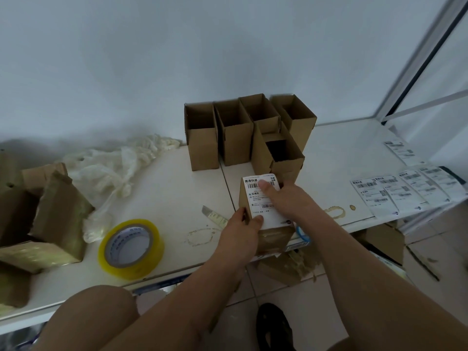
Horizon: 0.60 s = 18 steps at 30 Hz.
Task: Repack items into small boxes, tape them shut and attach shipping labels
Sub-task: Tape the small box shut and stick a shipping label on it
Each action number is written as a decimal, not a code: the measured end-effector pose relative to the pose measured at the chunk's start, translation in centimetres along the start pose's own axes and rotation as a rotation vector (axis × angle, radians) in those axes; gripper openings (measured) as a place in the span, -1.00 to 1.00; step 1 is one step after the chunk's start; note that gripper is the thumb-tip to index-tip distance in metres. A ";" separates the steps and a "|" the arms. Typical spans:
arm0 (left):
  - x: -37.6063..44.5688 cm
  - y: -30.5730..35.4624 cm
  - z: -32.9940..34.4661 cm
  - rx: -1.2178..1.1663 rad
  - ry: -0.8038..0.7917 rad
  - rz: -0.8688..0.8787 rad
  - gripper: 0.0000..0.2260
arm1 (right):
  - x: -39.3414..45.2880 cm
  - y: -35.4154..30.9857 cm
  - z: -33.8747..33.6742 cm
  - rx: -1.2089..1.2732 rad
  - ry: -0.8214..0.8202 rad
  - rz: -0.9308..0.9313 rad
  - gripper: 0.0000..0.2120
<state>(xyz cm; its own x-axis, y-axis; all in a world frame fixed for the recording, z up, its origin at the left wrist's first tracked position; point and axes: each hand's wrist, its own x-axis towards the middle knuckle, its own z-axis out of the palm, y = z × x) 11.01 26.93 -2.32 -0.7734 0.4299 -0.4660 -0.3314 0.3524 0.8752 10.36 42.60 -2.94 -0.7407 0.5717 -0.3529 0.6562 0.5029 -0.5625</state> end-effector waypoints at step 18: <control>0.1 -0.2 -0.1 -0.027 -0.016 -0.015 -0.67 | -0.8 0.2 0.8 0.121 -0.003 -0.011 -0.40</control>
<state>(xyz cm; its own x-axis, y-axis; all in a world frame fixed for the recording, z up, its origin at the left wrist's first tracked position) 10.96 26.79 -2.56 -0.7597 0.4379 -0.4807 -0.3574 0.3365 0.8712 10.99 41.78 -3.38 -0.7484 0.5645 -0.3483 0.6258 0.4269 -0.6528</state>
